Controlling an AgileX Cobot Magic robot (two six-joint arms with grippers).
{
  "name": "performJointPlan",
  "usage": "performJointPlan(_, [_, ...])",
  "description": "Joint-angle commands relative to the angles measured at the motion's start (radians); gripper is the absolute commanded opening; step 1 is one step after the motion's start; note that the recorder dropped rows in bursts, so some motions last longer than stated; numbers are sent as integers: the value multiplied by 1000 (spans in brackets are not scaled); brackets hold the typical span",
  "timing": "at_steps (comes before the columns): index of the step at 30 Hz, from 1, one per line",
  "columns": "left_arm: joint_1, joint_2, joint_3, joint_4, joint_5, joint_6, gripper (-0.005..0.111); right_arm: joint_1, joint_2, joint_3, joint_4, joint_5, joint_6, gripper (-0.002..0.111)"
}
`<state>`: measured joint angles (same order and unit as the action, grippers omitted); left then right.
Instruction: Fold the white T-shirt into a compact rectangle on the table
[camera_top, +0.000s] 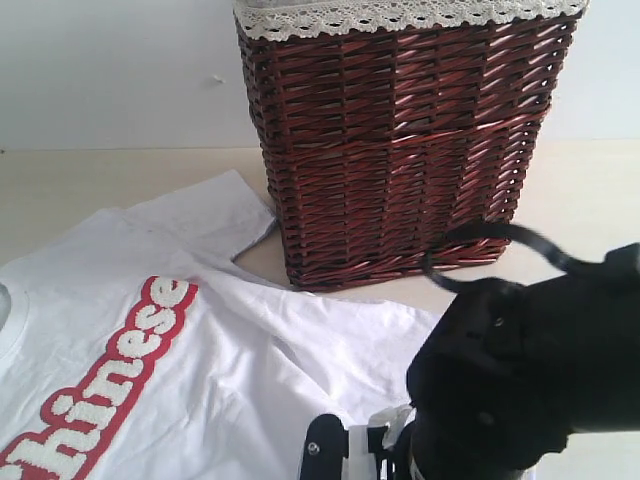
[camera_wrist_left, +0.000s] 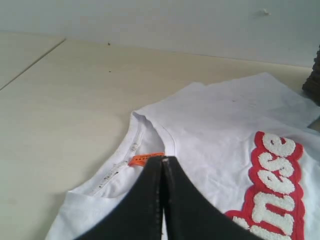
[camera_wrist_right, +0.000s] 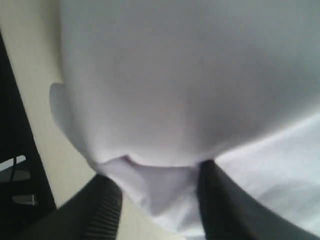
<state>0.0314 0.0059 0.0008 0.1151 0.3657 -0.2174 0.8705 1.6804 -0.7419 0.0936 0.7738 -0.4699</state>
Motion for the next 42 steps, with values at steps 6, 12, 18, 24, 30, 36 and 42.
performJointPlan(6, [4,-6,-1,-4,-8,0,0,37,7,-69,-214,133,91,0])
performJointPlan(12, [4,-6,-1,-4,-8,0,0,37,-136,-107,-265,166,41,0])
performJointPlan(18, [4,-6,-1,-4,-8,0,0,8,-257,-177,-123,186,-108,0])
performJointPlan(24, [4,-6,-1,-4,-8,0,0,-89,-310,-238,-110,222,-140,0])
performJointPlan(30, [4,-6,-1,-4,-8,0,0,-146,-305,-251,-51,246,-160,0])
performJointPlan(36, [4,-6,-1,-4,-8,0,0,-146,-216,-196,-357,201,76,0])
performJointPlan(42, [4,-6,-1,-4,-8,0,0,-146,-216,-210,-402,173,132,31])
